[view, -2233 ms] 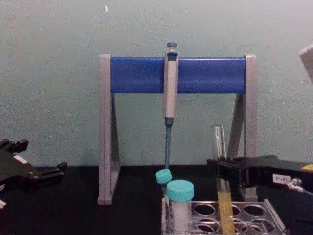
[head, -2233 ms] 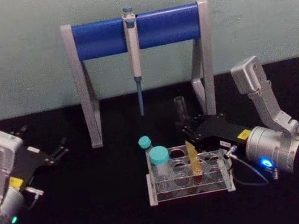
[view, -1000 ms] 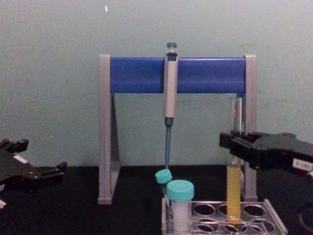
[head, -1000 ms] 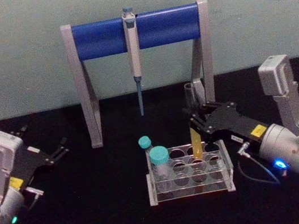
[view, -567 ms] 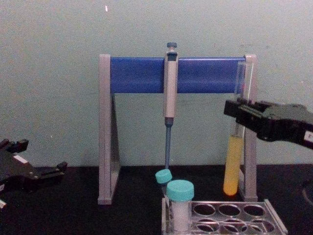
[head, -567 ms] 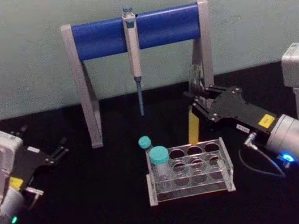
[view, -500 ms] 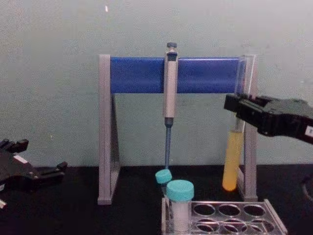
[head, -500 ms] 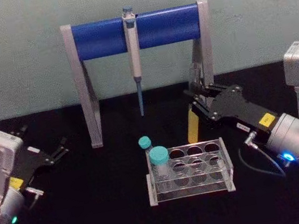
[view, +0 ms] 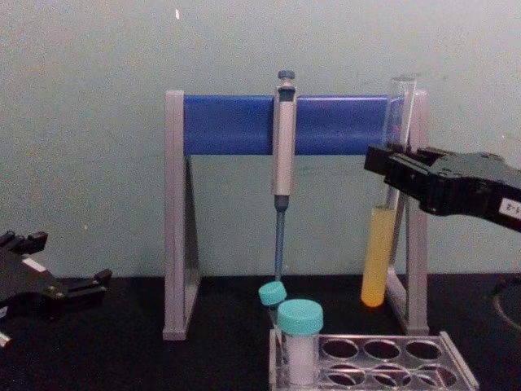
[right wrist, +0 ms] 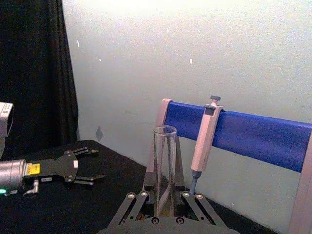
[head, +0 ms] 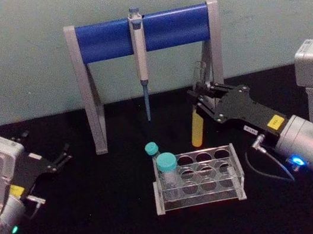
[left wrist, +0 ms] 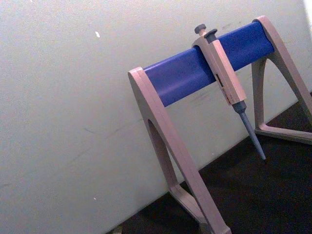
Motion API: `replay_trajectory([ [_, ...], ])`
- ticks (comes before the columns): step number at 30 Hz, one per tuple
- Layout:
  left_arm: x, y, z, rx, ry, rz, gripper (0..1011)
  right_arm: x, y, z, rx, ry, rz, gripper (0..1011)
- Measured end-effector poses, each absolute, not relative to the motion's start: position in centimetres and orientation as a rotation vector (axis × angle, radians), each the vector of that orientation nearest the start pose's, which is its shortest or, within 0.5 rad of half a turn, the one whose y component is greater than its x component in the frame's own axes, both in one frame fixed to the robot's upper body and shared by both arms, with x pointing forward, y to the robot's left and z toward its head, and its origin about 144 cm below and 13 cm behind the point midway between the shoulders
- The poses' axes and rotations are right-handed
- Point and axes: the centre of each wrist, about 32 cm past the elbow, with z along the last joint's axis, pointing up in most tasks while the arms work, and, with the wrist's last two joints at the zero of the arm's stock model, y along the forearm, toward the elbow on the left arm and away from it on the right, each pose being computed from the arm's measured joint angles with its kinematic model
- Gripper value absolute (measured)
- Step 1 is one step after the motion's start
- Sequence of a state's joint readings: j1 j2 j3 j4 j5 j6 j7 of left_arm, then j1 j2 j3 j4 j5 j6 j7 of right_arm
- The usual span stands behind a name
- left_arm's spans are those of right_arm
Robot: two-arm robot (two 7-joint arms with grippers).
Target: Pick up the test tube from the test tube rack, shake it, then place it back into the test tube rack.
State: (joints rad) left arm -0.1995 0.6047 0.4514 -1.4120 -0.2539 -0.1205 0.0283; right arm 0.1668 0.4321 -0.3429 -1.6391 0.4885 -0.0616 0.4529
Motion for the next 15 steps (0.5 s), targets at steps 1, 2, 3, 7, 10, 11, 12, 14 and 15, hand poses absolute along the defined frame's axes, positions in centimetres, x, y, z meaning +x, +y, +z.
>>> replay_trajectory([
  [1,48.86,30.97,113.98,0.304,-0.285,1.248,1010,48.57,-24.32,119.93,0.115,-0.09,-0.776,222],
  [2,48.86,30.97,113.98,0.304,-0.285,1.248,1009,48.62,-24.32,119.96,0.114,-0.091,-0.778,223],
  [3,48.86,30.97,113.98,0.305,-0.285,1.248,1009,48.64,-24.32,119.97,0.114,-0.091,-0.779,222],
  [7,48.86,30.97,113.98,0.304,-0.285,1.248,1010,48.81,-24.35,119.97,0.112,-0.093,-0.784,222],
  [10,48.86,30.97,113.98,0.304,-0.285,1.248,1010,48.98,-24.45,119.95,0.108,-0.096,-0.794,222],
  [11,48.86,30.97,113.98,0.304,-0.285,1.248,1010,49.03,-24.47,119.96,0.107,-0.097,-0.796,222],
  [12,48.86,30.97,113.98,0.304,-0.285,1.248,1009,49.1,-24.58,119.96,0.105,-0.099,-0.803,222],
  [14,48.86,30.97,113.98,0.305,-0.285,1.248,1010,49.15,-24.71,119.98,0.103,-0.102,-0.811,222],
  [15,48.86,30.97,113.98,0.304,-0.285,1.248,1010,49.16,-24.79,120.01,0.102,-0.104,-0.814,222],
])
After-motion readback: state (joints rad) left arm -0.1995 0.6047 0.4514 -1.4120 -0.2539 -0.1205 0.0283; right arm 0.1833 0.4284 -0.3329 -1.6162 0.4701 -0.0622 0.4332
